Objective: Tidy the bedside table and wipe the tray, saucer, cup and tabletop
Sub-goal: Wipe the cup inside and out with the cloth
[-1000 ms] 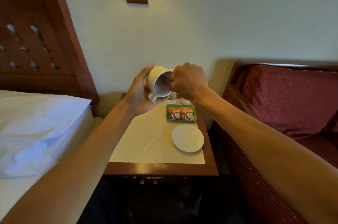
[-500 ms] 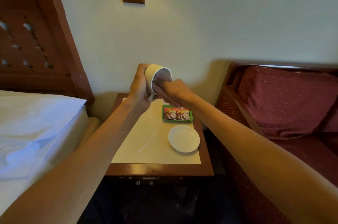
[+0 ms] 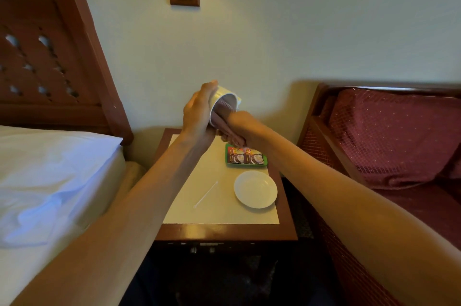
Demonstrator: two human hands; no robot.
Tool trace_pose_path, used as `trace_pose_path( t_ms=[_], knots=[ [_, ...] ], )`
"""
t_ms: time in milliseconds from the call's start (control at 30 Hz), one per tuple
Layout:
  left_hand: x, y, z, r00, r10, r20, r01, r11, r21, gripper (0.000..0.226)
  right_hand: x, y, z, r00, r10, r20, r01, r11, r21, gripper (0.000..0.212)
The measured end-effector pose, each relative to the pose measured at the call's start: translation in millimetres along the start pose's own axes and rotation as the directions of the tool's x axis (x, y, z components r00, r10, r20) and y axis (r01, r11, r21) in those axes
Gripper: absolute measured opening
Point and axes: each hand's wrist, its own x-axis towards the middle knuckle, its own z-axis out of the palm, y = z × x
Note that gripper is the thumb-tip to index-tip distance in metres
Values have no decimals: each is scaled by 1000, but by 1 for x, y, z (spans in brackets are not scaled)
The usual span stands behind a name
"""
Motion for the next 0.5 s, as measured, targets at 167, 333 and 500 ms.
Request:
trace_pose_path(
  t_ms=[167,333,500],
  knots=[
    [3,0,-5,1000,4,-20,-2,998,67,56,5,3,-12,978,-154,-143,115,962,-249,53],
    [4,-2,-7,999,22,-33,-21,999,37,23,16,19,-8,867,-406,-289,163,779,-606,56],
    [4,-10,-25,977,-127,172,140,988,-70,37,5,30,0,989,-96,117,86,993,82,51]
  ],
)
